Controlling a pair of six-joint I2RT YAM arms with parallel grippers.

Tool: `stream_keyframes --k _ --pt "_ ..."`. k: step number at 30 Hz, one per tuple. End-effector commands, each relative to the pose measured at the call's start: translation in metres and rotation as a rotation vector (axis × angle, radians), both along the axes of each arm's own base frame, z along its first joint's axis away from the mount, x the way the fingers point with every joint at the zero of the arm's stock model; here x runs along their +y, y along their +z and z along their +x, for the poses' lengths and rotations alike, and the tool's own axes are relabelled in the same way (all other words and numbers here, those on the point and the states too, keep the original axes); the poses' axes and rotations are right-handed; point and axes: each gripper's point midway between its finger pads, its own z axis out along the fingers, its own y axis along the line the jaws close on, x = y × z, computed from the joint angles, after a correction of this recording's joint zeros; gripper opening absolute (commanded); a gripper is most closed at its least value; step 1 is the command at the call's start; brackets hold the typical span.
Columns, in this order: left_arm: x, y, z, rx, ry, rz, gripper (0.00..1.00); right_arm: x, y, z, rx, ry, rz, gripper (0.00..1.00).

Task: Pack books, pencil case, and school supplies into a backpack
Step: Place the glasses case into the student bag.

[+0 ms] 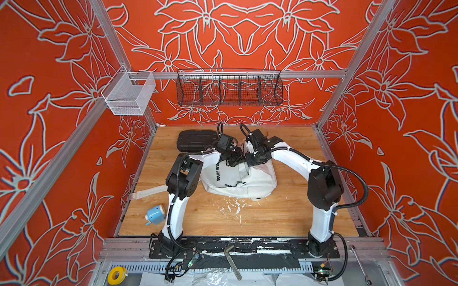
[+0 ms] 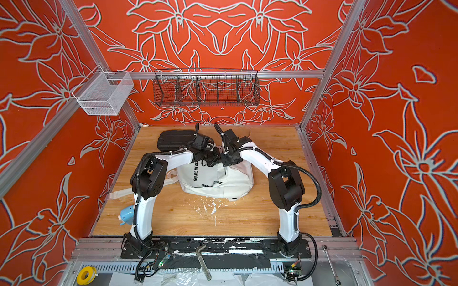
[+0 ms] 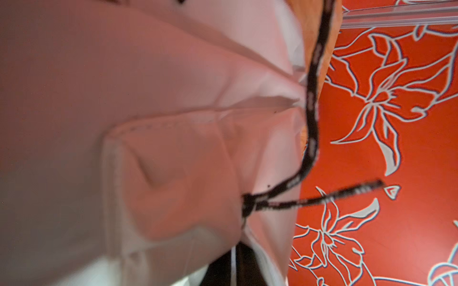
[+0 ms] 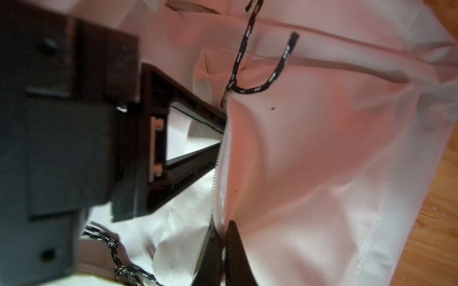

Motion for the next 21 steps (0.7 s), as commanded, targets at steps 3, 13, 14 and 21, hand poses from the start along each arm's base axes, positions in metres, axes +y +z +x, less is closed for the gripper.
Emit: stream_keyframes --k 3,13,14,21 --pt "-0.043 0.016 0.009 -0.048 -0.079 -0.066 0.09 0.02 0.014 0.003 -0.025 -0.004 0.115 0.0" --pt "0.02 0.068 -0.03 -0.113 -0.134 0.22 0.49 -0.082 0.008 0.025 -0.085 -0.432 0.062 0.0" --pt "0.026 0.079 -0.037 -0.137 -0.136 0.24 0.56 -0.088 0.008 0.025 -0.088 -0.441 0.038 0.0" --pt "0.098 0.131 -0.084 -0.172 -0.005 0.458 0.97 -0.073 0.021 0.035 -0.155 -0.314 0.098 0.33"
